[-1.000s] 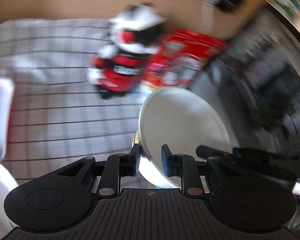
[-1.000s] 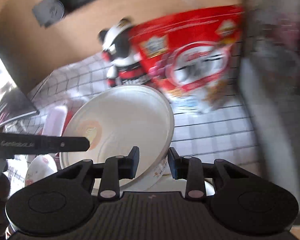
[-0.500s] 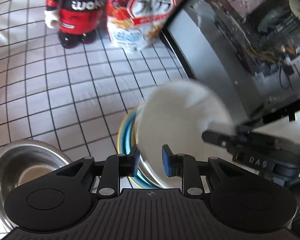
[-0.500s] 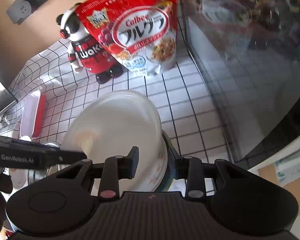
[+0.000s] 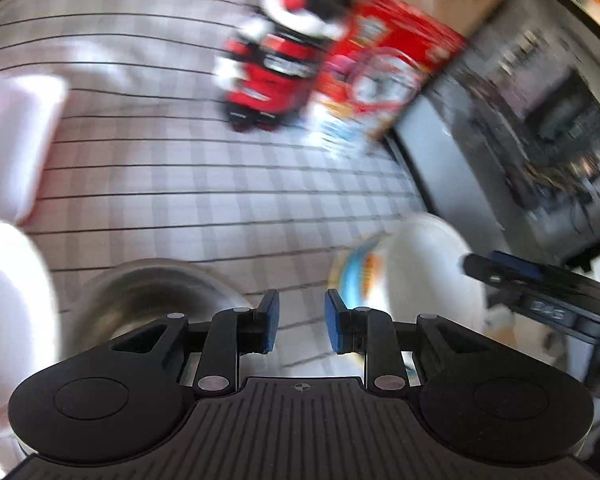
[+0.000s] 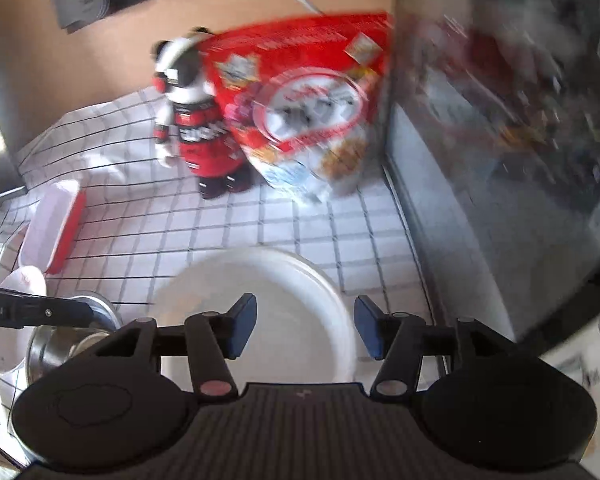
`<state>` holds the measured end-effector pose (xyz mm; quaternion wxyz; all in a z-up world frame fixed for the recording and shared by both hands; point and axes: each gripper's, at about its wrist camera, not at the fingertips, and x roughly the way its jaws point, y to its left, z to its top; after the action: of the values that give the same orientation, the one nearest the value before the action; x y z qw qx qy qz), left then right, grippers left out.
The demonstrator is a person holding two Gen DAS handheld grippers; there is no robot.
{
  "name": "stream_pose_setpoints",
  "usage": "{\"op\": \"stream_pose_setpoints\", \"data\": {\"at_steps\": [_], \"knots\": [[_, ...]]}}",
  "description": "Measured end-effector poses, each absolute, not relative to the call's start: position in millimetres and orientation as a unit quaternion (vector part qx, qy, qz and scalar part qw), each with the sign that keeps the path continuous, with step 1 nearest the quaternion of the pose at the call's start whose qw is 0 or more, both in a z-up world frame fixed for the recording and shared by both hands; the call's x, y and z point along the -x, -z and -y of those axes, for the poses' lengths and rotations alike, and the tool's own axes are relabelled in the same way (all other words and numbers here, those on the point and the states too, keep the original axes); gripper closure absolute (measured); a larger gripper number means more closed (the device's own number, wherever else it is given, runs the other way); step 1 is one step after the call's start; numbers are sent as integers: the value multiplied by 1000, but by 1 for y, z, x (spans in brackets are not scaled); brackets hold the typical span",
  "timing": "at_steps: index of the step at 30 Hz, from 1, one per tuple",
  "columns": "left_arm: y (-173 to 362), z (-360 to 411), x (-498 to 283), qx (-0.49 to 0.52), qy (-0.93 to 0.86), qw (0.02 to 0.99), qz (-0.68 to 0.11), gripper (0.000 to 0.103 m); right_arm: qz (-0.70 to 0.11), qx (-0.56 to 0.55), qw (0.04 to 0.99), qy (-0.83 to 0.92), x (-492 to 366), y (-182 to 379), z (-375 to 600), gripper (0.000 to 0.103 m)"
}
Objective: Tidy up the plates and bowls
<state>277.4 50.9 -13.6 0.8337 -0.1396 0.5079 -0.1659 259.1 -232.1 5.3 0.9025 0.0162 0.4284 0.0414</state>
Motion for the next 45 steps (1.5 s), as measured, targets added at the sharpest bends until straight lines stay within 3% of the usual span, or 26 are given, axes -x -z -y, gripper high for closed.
{"op": "stream_pose_setpoints", "data": {"at_steps": [6,13,31,45], "knots": [[11,-117,-243,165,75,863,-472,76,-422,5,899,-116,-273,-20,175,43],[36,-165,-211,220,3,847,-484,76,-458,20,867,-193,-290,-3,101,42],[99,-153,-205,269,-31,801,-534,76,-554,69,804,-204,-331,90,25,41],[117,-149,-216,284,-23,790,-543,77,-552,118,787,-248,-345,109,3,39]]}}
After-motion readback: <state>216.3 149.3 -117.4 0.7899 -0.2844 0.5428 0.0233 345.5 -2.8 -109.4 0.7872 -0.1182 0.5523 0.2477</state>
